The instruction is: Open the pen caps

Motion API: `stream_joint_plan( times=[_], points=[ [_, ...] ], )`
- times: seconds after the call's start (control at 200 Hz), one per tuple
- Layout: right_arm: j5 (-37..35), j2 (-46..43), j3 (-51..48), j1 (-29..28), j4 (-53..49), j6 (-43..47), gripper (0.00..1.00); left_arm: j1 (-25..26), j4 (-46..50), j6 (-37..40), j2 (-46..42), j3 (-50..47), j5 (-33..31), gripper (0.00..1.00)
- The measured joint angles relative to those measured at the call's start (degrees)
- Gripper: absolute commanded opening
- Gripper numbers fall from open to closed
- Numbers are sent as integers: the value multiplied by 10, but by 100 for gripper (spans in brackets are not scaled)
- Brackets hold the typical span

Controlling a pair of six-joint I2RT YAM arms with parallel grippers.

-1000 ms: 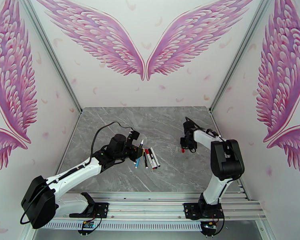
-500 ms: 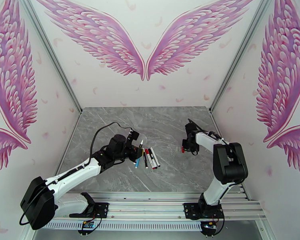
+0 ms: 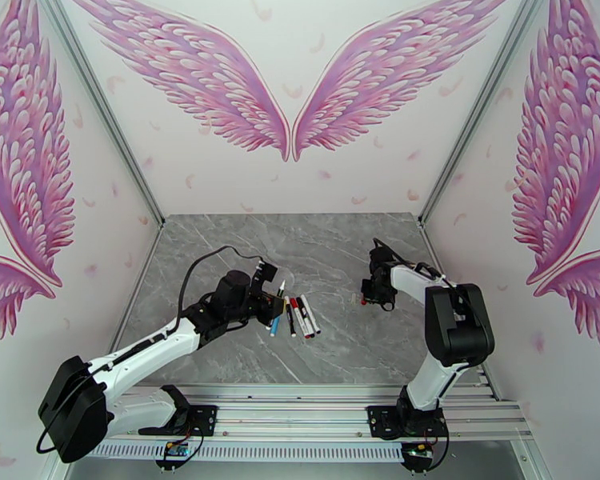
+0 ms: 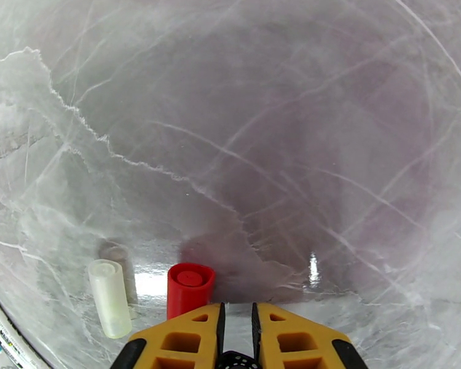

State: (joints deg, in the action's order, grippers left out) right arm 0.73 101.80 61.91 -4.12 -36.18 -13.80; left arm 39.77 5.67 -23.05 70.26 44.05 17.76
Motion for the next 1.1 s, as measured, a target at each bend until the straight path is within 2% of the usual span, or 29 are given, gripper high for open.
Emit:
stream_joint_plan(
  times=[0.2,0.805,0.984,1.099],
  points=[
    [25,0,0,-4,7,1,20,0,0,-2,0,0,0,0],
    [32,26,22,-40,25,16,20,0,0,-8,0,-3,-5,0],
    [35,33,33,-48,26,27,22,0,0,-10,0,-3,-6,0],
    [36,33,33,-50,26,32,26,0,0,-10,0,-3,-6,0]
  ],
)
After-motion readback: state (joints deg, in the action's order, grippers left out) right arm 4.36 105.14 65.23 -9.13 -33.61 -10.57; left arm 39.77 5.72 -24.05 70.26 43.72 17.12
